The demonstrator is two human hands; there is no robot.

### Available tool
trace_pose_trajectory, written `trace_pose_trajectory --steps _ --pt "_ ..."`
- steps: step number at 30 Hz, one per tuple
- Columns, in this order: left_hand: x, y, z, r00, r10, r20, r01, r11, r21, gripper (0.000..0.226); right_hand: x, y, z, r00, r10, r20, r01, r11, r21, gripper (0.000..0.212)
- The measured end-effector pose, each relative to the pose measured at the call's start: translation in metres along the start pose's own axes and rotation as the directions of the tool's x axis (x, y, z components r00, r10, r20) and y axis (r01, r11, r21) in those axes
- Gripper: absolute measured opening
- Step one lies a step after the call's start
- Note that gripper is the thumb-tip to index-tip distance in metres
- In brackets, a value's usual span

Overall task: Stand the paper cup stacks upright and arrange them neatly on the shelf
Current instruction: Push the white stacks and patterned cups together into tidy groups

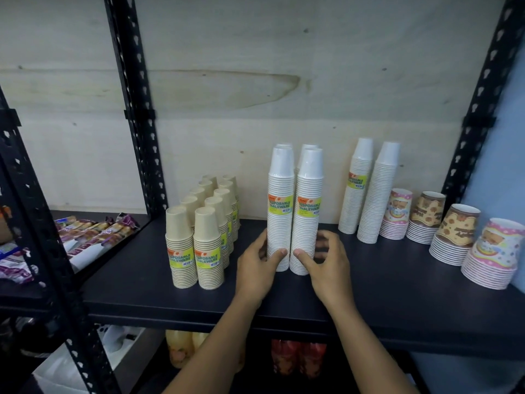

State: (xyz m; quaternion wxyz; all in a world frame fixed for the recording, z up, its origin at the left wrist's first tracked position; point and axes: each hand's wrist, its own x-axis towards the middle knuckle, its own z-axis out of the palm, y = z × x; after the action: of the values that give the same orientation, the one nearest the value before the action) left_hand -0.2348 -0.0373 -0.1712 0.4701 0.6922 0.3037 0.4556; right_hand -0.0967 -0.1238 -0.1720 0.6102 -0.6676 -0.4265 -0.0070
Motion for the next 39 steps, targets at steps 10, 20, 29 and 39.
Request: trace_pose_trajectory --steps 10,20,29,39 --pt "0.004 -0.006 -0.001 0.999 -0.011 0.044 0.01 1.0 0.021 0.064 0.0 0.001 0.0 1.0 0.003 0.006 -0.003 1.0 0.004 0.054" --pt "-0.001 0.001 -0.001 1.0 0.013 0.02 -0.012 1.0 -0.028 0.058 0.0 0.002 0.001 0.998 0.05 0.024 -0.049 0.999 -0.01 0.052" --pt "-0.004 0.004 -0.001 1.0 0.001 0.03 0.0 1.0 -0.023 0.059 0.0 0.002 0.001 0.996 0.078 0.053 -0.076 0.997 -0.028 0.05" --pt "-0.027 0.011 0.005 0.986 0.001 -0.168 0.019 0.993 0.117 0.064 -0.009 -0.005 -0.016 0.996 0.089 -0.016 -0.088 0.995 0.045 0.06"
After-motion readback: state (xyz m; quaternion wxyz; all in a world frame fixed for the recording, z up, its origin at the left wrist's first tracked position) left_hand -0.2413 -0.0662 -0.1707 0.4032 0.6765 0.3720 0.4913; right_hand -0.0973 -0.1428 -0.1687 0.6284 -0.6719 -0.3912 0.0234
